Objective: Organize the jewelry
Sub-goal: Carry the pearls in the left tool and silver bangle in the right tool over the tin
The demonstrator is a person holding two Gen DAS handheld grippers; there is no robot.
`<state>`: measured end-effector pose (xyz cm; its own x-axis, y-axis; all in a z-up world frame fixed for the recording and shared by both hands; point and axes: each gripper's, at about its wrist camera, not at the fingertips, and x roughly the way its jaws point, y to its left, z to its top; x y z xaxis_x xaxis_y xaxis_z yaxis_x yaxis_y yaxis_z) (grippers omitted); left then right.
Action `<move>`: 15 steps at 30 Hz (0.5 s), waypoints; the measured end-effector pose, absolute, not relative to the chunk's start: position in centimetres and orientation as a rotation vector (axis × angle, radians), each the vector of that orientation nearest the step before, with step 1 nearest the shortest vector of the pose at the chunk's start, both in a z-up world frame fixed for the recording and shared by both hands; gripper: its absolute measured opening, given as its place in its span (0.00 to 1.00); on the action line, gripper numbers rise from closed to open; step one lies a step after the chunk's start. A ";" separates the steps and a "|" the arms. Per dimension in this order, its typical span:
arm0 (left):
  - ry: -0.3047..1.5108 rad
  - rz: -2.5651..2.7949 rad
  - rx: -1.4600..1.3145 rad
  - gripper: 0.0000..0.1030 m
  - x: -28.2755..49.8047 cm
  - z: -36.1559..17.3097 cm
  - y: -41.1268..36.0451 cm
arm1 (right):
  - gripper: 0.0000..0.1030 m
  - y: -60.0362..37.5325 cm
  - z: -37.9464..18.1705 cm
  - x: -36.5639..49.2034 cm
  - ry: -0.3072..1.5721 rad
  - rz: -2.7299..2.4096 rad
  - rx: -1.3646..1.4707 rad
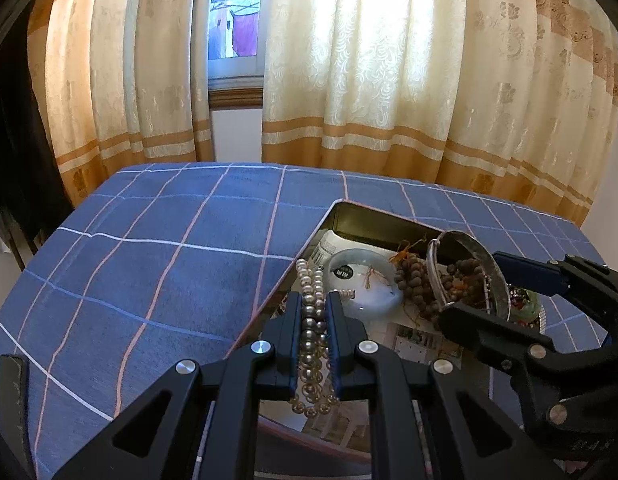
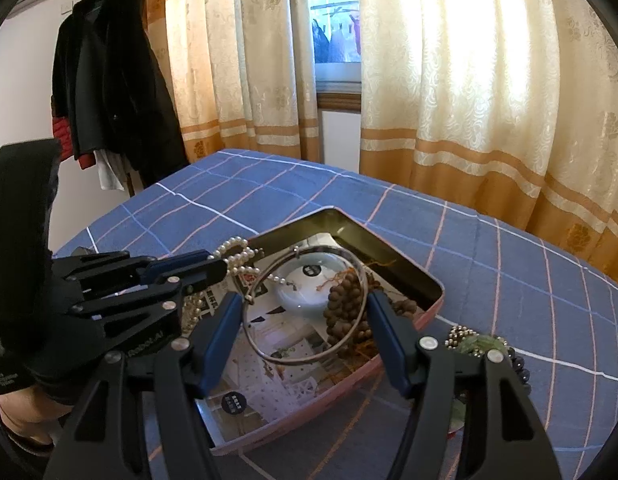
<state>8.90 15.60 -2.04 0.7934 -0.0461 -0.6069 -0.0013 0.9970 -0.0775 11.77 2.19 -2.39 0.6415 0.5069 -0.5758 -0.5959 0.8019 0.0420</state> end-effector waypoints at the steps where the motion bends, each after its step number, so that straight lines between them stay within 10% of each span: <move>1: 0.656 -0.024 -0.074 0.11 8.9 -2.1 15.6 | 0.65 2.3 -2.5 11.8 0.608 0.635 -0.159; 15: 0.685 -0.013 -0.094 0.11 9.6 -3.2 16.4 | 0.65 3.2 -3.5 12.0 0.631 0.636 -0.170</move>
